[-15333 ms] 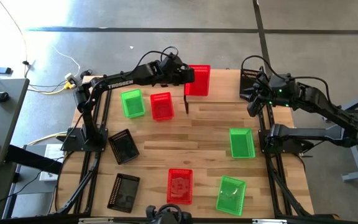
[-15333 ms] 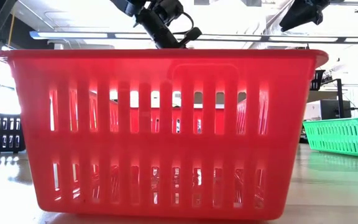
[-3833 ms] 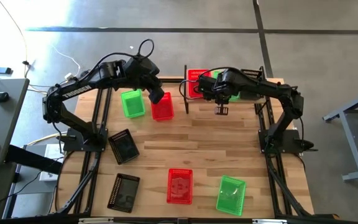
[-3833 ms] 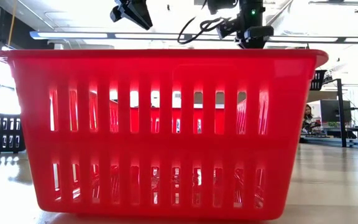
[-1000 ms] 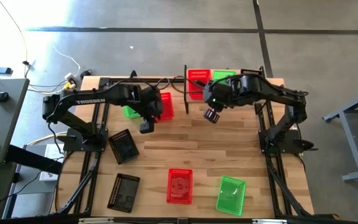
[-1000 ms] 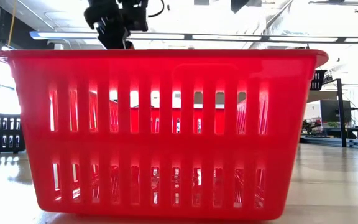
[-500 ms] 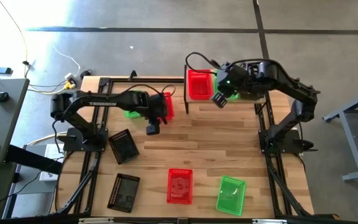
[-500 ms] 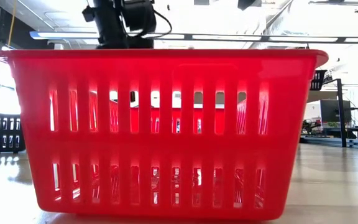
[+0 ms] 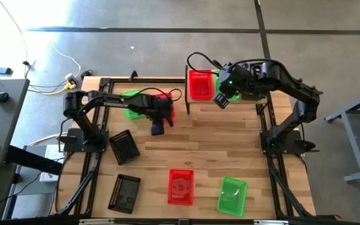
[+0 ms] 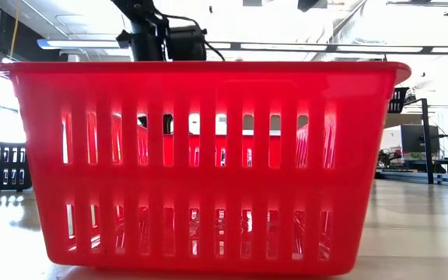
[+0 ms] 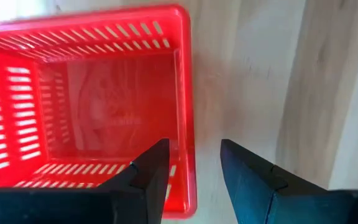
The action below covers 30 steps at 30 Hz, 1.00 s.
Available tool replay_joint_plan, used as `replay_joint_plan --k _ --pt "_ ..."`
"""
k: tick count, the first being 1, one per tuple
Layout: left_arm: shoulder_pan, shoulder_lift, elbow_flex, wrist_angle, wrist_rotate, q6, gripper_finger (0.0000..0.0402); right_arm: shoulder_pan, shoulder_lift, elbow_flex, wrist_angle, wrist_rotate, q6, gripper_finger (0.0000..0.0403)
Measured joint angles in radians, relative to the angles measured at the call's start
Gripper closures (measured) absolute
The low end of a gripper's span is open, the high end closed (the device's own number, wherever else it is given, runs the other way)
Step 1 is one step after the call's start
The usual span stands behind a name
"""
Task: Stack baskets on shelf by color
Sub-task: Stack the top red bin on top of the red bin
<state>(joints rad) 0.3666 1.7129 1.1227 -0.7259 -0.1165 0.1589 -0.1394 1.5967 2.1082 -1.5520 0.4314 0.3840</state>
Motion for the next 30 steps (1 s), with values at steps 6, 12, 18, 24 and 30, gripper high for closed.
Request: replay_joint_plan --k 6,12,18,24,30 --pt "0.006 0.051 0.0 0.013 -0.002 -0.007 0.027 0.0 0.0 0.0 0.0 -0.002 0.006 0.0334" --pt "0.007 0.078 0.0 0.019 0.005 -0.009 0.0303 0.0 0.0 0.0 0.0 -0.005 0.008 0.0334" --pt "0.007 0.064 0.0 0.018 0.009 -0.026 0.0377 0.0 0.0 0.0 0.0 -0.016 0.027 0.0334" --pt "0.007 0.041 0.001 -0.018 0.03 -0.071 0.0392 0.001 0.0 0.0 0.0 -0.017 0.047 0.0334" --pt "-0.007 -0.006 0.0 -0.097 0.029 -0.13 0.0398 0.001 0.0 -0.001 0.001 -0.02 0.064 0.0334"
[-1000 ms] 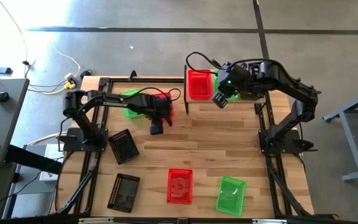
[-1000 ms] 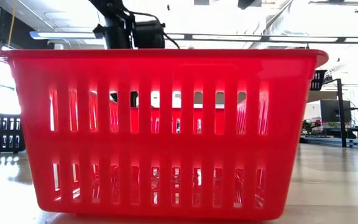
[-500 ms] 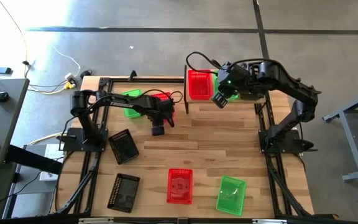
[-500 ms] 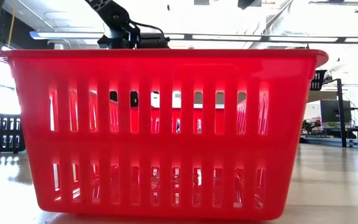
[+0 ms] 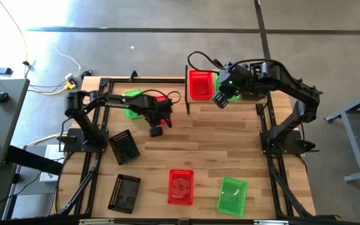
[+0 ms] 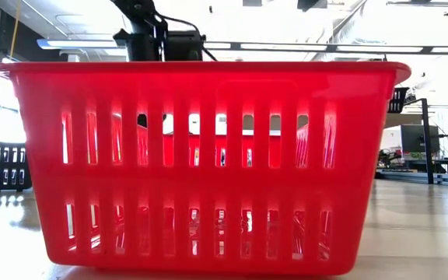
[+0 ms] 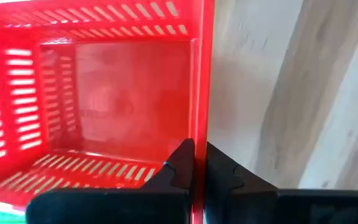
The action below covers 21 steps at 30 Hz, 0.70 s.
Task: Stack baskets on shelf by color
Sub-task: Stack the top red bin on top of the red bin
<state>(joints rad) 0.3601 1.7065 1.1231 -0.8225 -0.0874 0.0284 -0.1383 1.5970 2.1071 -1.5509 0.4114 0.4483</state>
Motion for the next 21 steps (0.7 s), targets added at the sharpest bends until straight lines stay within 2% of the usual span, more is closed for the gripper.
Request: replay_joint_plan --k 11,21 --pt "-0.023 -0.221 0.0 -0.077 0.0 -0.097 0.04 0.0 0.0 -0.001 -0.001 0.011 0.046 0.0334" --pt "-0.026 -0.453 0.009 -0.031 -0.061 -0.115 0.0401 0.0 0.0 -0.001 0.0 0.072 0.094 0.0334"
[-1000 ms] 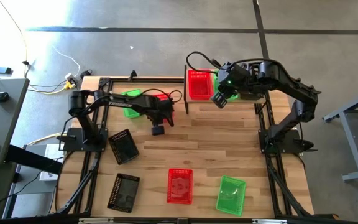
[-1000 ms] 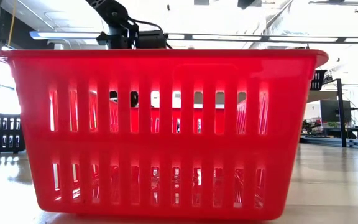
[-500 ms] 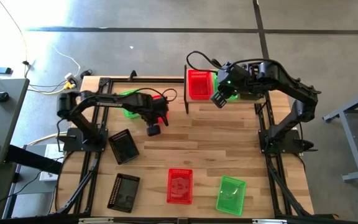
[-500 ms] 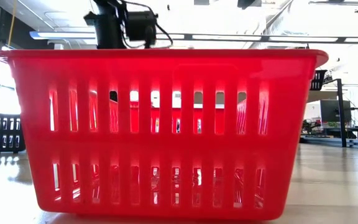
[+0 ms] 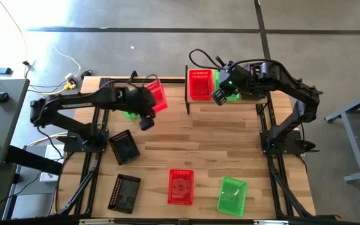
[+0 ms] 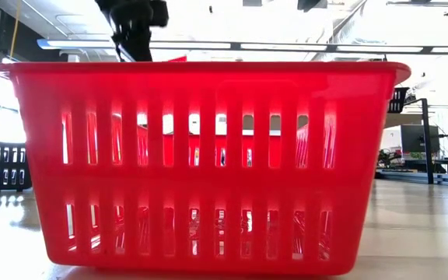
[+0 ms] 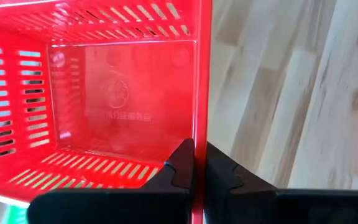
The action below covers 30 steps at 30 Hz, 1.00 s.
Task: Stack baskets on shelf by color
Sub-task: Stack the top red bin on top of the red bin
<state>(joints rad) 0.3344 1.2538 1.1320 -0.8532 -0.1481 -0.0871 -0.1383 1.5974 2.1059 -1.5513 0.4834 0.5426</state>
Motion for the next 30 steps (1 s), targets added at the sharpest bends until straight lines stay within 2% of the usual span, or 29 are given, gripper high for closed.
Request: replay_joint_plan --k 5,12,17,23,30 --pt "0.0 -0.044 0.094 0.001 -0.063 0.043 0.0401 0.0 0.0 0.0 0.0 0.031 0.015 0.0334" --pt "0.005 -0.016 0.276 0.015 -0.128 0.122 0.0401 -0.003 0.0 0.0 0.0 0.087 0.025 0.0334" --pt "0.033 0.05 0.429 0.018 -0.129 0.167 0.0401 -0.03 0.0 0.0 -0.002 0.13 0.018 0.0334" --pt "0.063 0.157 0.614 0.026 -0.129 0.234 0.0401 -0.089 0.0 0.0 -0.004 0.238 0.025 0.0334" --pt "0.073 0.298 0.754 0.056 -0.126 0.284 0.0401 -0.158 0.0 0.0 0.0 0.328 0.06 0.0334"
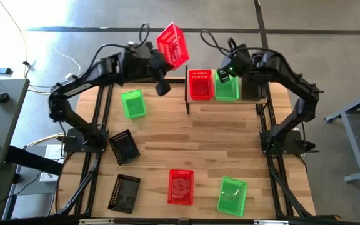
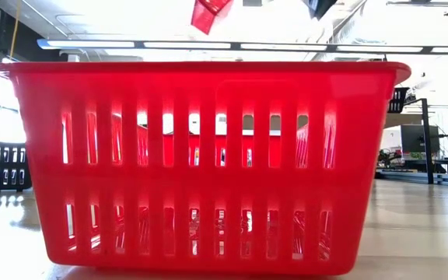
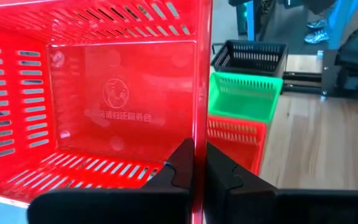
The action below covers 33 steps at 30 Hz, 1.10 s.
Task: Stack baskets on shelf by color
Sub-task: Stack the top red bin on top of the red bin
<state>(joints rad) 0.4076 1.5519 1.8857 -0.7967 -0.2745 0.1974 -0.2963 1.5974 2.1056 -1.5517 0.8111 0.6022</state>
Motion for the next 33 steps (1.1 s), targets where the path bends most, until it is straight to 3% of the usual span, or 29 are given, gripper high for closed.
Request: replay_joint_plan --k 14,33 --pt "-0.021 0.223 0.075 -0.003 0.061 -0.011 0.0401 -0.038 0.0 0.0 -0.002 -0.023 -0.054 0.0334" --pt "-0.049 0.353 0.077 -0.018 0.116 0.016 0.0401 -0.038 0.0 0.0 -0.001 -0.028 -0.068 0.0334"
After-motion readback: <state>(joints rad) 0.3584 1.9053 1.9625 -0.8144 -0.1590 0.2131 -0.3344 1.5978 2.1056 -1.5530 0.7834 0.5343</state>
